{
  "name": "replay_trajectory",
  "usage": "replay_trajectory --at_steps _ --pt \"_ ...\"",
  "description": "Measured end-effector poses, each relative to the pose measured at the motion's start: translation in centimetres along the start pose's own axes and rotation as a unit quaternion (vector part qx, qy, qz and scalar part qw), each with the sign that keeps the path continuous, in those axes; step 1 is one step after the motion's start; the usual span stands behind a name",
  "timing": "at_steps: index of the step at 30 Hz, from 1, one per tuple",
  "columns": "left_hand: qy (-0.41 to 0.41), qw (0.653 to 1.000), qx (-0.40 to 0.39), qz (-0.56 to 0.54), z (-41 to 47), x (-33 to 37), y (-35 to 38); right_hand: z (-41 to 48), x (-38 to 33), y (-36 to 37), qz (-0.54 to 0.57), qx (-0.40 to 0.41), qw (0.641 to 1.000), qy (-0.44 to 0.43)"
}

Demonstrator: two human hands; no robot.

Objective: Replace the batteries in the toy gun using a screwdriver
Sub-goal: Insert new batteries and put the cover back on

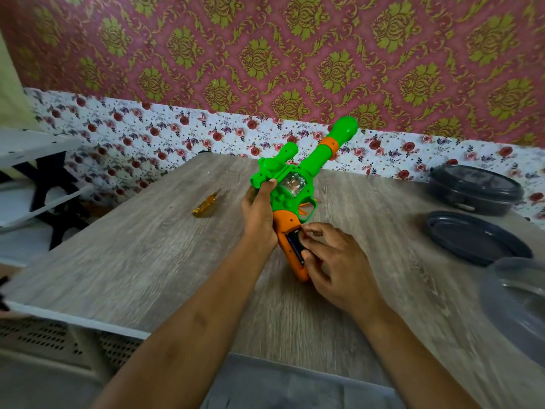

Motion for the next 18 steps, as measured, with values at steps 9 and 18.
replay_trajectory --at_steps 9,18 --pt "-0.008 0.979 -0.202 0.03 -1.6 -1.5 4.8 -1.6 7.1 1.0 0.551 0.089 0.729 0.397" --pt "0.137 0.938 -0.155 0.28 -2.0 -0.4 4.6 -3.6 8.6 1.5 0.59 0.13 0.649 0.462"
Point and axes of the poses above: each hand's wrist, its own z-axis towards the middle knuckle, its own y-axis out of the palm, x = y × z, the point moved 10 cm from there along z, towards the middle knuckle, and after that the axes turned 9 degrees about z, right-handed, at the moved point
